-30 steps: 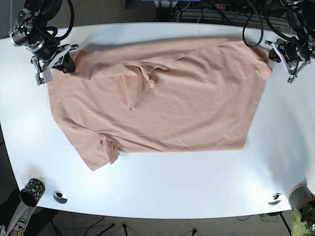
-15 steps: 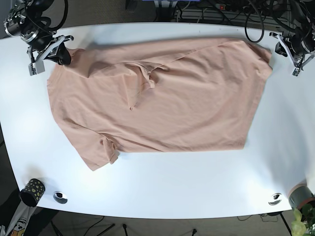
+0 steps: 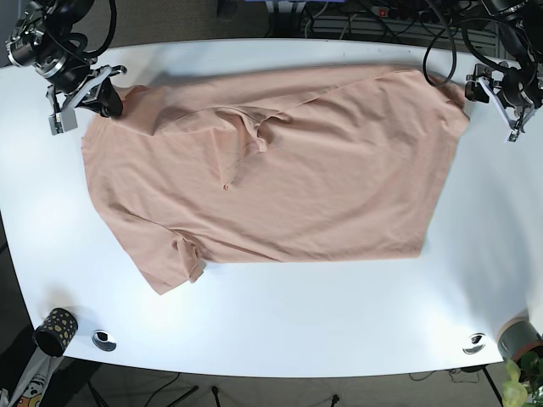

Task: Fold the T-shirt properly
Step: 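Regrasp the shirt edge corners with both grippers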

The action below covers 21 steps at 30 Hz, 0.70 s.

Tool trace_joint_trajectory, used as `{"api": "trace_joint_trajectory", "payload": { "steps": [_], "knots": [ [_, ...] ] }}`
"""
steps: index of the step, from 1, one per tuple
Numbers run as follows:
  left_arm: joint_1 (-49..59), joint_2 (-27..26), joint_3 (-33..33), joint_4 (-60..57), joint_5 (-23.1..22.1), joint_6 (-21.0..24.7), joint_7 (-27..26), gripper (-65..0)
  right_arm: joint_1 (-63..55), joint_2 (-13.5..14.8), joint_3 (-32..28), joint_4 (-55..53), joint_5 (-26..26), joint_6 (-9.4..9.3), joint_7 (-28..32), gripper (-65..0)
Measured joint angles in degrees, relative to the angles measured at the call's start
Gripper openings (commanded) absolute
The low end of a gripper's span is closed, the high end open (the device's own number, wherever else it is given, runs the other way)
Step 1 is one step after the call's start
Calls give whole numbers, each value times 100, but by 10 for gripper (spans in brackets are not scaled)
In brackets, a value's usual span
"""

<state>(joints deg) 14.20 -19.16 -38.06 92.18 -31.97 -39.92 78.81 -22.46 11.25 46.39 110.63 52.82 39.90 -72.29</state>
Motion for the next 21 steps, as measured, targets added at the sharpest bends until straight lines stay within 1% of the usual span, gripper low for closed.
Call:
{"api": "trace_joint_trajectory", "payload": {
  "steps": [2,6,9,15,16,19,21],
  "knots": [
    [-24,11,81,-166,-15,0,-17,-237,0,-7,0,0,4,0,2,-650],
    [-59,-48,570,-197,-9,2,-28,-237,0,0,0,0,17,0,4,-650],
    [-72,-37,813,-201,-37,0,-85,-239,-2,0,0,0,15,-2,4,-650],
    [-101,225,857,-192,-133,0,-223,-253,0,-17,0,0,15,0,2,-650],
    [-101,232,885,-192,-127,0,-223,-271,0,-17,0,0,15,-2,4,-650],
    [-105,197,1067,-186,-87,0,-203,-406,0,-20,0,0,15,0,2,-650],
    [-101,203,1119,-170,-105,-2,-212,-525,0,-20,0,0,15,0,2,-650]
  ]
}}
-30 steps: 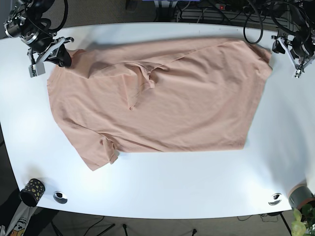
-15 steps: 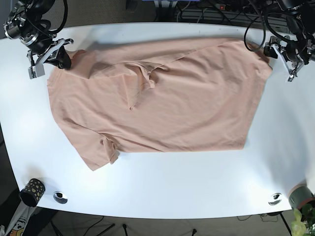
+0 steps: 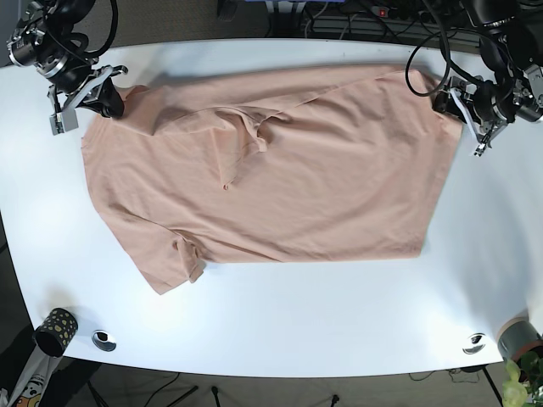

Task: Fold the T-shirt properly
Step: 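Regrasp the shirt edge corners with both grippers, then pull the shirt edge taut between both grippers, left gripper moving inward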

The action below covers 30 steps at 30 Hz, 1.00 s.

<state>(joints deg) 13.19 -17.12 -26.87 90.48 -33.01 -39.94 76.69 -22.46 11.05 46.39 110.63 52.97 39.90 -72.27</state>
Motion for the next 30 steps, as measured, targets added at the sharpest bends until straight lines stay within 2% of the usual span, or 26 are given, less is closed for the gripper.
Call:
{"api": "trace_joint_trajectory", "payload": {
  "steps": [2,3,8,14,30],
  "knots": [
    [13,39,15,0,-44,2,-2,-593,0,0,0,0,0,0,0,-650],
    [15,48,15,-9,-50,0,-4,-607,0,0,0,0,0,0,0,-650],
    [15,50,-33,-15,-76,0,-4,-614,31,-9,0,0,0,0,0,-650],
    [79,136,-544,-33,-105,0,70,-646,63,-20,2,0,0,0,0,-650],
    [63,107,-564,-55,-68,0,133,-650,74,-24,0,0,0,0,0,-650]
  ]
}}
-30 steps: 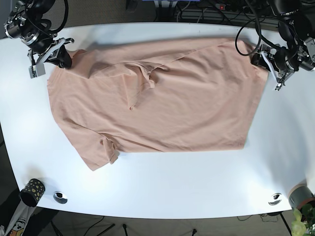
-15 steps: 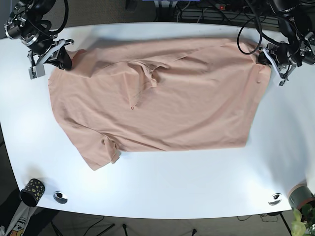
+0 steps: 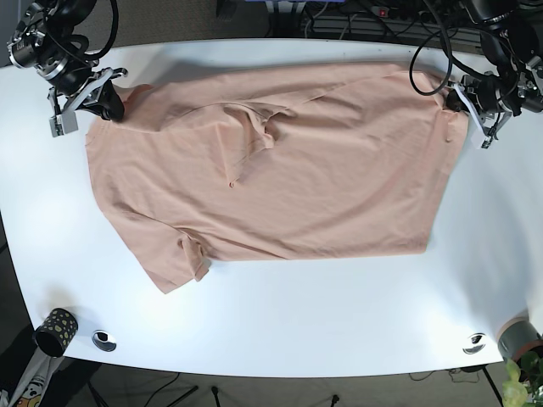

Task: Fold the T-shirt properly
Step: 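Pull the shirt edge taut between both grippers, left gripper moving inward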

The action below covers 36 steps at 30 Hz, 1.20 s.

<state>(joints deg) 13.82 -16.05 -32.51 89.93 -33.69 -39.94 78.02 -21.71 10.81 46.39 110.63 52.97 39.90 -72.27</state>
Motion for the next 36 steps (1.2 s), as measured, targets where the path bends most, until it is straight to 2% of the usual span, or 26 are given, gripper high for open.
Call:
{"api": "trace_joint_trajectory", "payload": {
  "steps": [6,10,16,21,28,36],
  "knots": [
    [81,2,22,96,31,0,0,-650,-4,0,0,0,2,0,0,-650],
    [372,28,28,669,138,0,116,-650,-33,-4,57,0,39,0,-2,-650],
    [627,-28,15,1458,136,0,74,-650,-254,20,535,9,649,0,20,-650],
    [841,-28,15,1753,131,0,111,-650,-323,-2,520,13,737,0,-42,-650],
    [645,4,-79,1818,94,0,127,-650,-249,24,621,9,748,2,-42,-650],
    [-153,33,-195,1784,142,0,216,-650,-7,114,791,-2,658,0,-39,-650]
  ]
}}
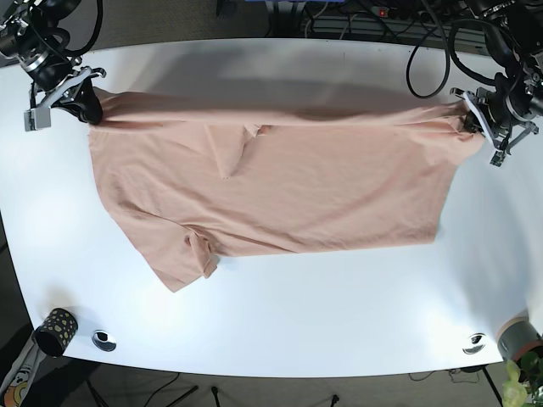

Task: Fold the T-shirt properly
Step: 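Pull the shirt edge taut between both grippers, left gripper moving inward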

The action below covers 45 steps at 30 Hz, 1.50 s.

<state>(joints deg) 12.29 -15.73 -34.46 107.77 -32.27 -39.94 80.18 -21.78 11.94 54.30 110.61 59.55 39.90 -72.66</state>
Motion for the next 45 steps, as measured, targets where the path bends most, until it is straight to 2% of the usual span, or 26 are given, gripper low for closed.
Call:
{"api": "trace_joint_trajectory", "payload": {
  "steps": [7,13,17,24,28,35,37,38,41,43,45],
  "knots": [
    [-774,-2,48,-225,-15,0,11,-650,175,98,4,-26,-42,2,35,-650],
    [-1384,4,588,-1182,33,2,31,-650,546,81,-42,-452,-503,0,52,-650],
    [-1849,-2,632,-1821,42,2,39,-650,723,92,-33,-610,-822,0,15,-650],
    [-2721,11,809,-3021,59,2,35,-650,903,94,-37,-612,-885,2,20,-650],
    [-3047,-2,811,-3591,59,0,-92,-650,896,92,-61,-612,-1102,2,13,-650],
    [-3283,11,807,-4057,101,0,-118,-649,918,42,-225,-616,-1556,2,192,-650],
    [-3324,9,807,-4061,103,2,-271,-604,933,33,-225,-621,-1613,2,190,-650],
    [-3331,-2,807,-4061,94,2,-343,-556,935,28,-225,-621,-1604,0,197,-620],
    [-3340,-4,804,-4063,98,0,-573,-361,933,39,-223,-621,-1609,0,212,-449],
    [-3338,-7,804,-4118,98,2,-658,-190,933,59,-223,-621,-1611,2,203,-287],
    [-3324,-15,804,-4153,120,2,-664,-89,935,76,-214,-619,-1606,-2,205,-182]
  ]
}}
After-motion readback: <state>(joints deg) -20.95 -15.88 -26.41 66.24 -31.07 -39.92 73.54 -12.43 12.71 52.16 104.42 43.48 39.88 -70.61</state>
